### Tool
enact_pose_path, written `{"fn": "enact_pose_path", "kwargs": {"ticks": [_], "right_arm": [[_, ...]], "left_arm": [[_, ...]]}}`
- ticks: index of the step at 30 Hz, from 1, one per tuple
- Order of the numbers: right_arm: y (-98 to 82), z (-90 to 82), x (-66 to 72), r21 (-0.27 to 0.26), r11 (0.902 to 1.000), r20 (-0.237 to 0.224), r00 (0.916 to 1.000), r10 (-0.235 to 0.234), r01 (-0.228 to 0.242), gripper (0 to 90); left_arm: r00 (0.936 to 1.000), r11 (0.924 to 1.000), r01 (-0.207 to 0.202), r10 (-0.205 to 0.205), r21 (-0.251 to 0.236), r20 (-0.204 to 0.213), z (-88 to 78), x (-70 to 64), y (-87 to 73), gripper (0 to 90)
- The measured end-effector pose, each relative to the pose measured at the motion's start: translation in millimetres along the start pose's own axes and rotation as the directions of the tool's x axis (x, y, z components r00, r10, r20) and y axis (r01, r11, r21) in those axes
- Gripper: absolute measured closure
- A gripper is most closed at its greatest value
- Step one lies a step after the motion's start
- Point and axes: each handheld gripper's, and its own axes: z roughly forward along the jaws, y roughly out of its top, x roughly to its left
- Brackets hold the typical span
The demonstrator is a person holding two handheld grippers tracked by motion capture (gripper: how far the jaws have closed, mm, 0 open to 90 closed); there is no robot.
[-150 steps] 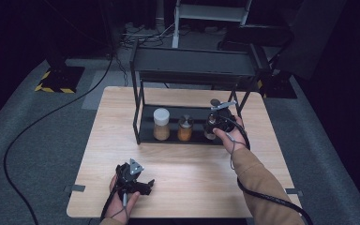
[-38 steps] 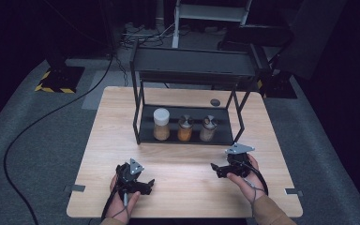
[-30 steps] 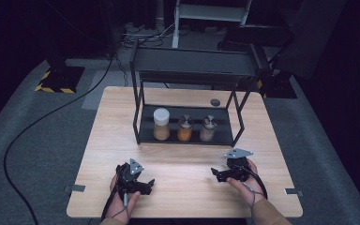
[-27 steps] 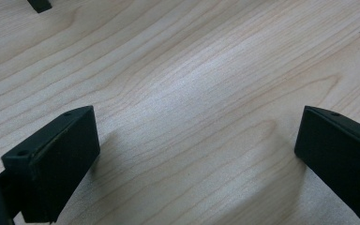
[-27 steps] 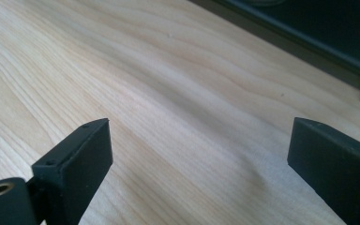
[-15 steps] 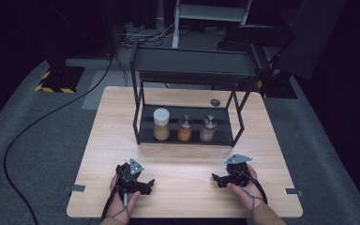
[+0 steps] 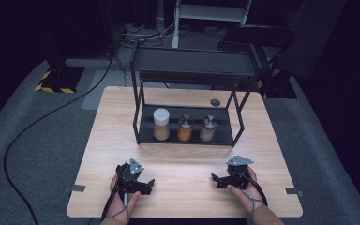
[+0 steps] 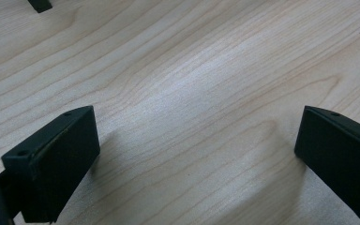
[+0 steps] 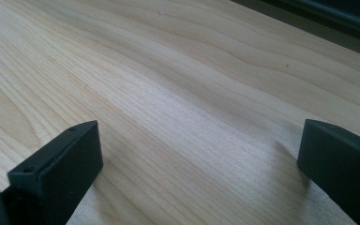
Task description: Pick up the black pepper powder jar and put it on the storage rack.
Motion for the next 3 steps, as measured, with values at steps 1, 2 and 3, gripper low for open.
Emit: {"fn": "enact_pose_path", "kwargs": {"ticks": [1,2,3], "right_arm": [[0.0,0.0,0.0,0.000,1.0000,0.000,1.0000,0.000,0.000,0.1],[0.0,0.0,0.0,0.000,1.0000,0.000,1.0000,0.000,0.000,0.1],[0.0,0.0,0.0,0.000,1.0000,0.000,1.0000,0.000,0.000,0.1]], "left_arm": [[1.0000,1.0000,0.000,0.000,-0.001,0.000,0.0,0.1,-0.1,0.1],[1.0000,1.0000,0.000,0.000,0.000,0.000,0.0,0.0,0.0,0.1],[1.0000,1.0000,0.000,0.000,0.000,0.000,0.0,0.0,0.1,0.1]]}}
